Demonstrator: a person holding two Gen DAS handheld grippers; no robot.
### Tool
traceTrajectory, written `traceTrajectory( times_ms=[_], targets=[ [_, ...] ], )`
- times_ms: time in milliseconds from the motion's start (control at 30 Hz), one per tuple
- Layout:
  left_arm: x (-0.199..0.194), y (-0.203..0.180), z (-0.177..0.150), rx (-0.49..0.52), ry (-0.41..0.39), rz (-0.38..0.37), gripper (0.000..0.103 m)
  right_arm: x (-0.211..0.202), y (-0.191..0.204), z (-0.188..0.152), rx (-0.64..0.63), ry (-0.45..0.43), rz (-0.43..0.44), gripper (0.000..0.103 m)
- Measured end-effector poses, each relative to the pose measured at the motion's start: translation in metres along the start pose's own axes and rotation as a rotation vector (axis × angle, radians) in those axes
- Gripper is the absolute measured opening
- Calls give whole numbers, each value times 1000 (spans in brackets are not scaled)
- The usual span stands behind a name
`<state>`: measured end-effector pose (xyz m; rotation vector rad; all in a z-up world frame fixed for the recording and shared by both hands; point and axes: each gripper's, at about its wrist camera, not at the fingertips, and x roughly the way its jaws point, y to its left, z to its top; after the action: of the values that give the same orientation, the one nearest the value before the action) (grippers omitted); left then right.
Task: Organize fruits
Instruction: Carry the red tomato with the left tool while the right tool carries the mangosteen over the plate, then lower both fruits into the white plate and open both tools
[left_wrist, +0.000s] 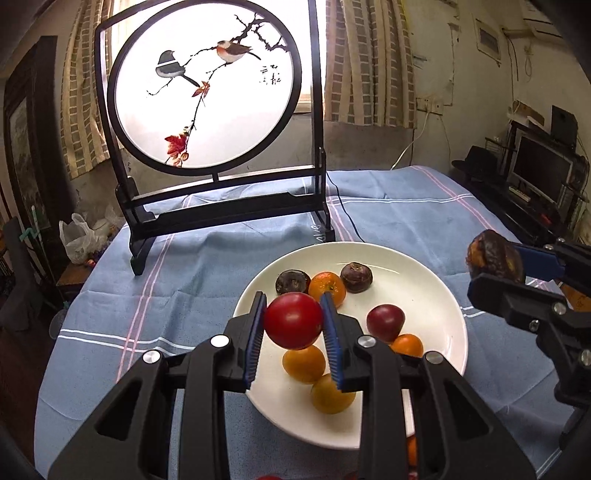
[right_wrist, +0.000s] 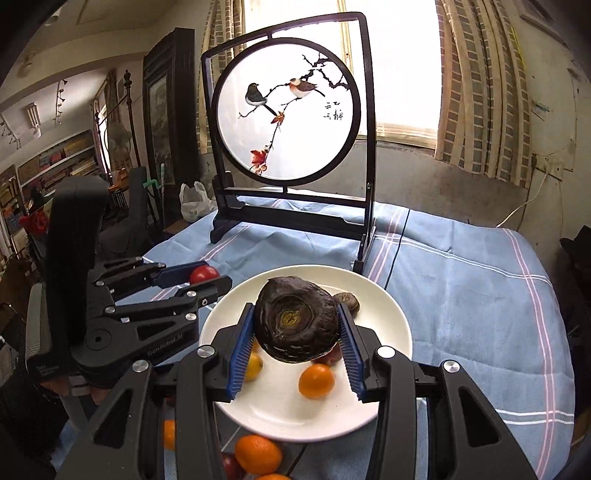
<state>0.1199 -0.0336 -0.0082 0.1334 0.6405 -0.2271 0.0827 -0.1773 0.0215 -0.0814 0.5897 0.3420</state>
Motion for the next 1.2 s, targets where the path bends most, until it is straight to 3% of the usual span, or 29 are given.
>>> traceTrajectory(
  times_ms=[600, 833, 933, 1067, 1200],
  targets=[
    [48, -20, -20, 67, 66, 15, 29, 66, -35, -34, 100, 115, -101, 45],
    [53, -22, -23, 70, 88, 14, 30, 81, -38, -41, 114, 154, -94, 45],
    [54, -22, -24, 66, 94, 15, 31, 78, -38, -40, 124, 135, -95, 57],
    [49, -19, -23, 56, 72, 27, 53, 63, -38, -33, 132, 84, -86, 60],
    [42, -17, -22, 52, 43, 29, 58, 52, -37, -28, 128, 55, -83, 67]
  ],
)
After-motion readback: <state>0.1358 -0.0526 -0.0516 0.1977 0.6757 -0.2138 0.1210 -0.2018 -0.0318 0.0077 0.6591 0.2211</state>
